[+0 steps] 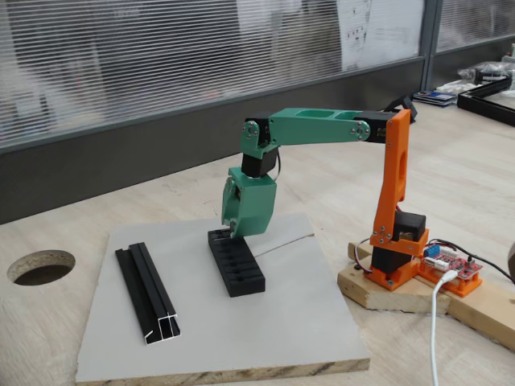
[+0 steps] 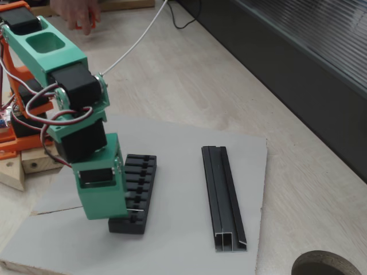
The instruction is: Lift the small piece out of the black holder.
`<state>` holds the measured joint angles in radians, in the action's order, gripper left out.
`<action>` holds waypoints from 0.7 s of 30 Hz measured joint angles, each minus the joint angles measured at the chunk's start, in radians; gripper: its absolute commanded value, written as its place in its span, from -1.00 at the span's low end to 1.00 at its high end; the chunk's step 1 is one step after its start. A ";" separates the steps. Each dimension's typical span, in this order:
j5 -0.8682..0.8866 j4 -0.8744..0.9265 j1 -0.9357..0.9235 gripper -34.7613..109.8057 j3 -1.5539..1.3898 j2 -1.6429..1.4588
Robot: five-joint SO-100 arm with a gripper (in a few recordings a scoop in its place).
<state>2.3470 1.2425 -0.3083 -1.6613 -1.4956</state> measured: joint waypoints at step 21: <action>0.002 0.005 0.005 -0.50 0.000 0.000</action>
<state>2.3485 1.2471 -0.3037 -1.6613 -1.4956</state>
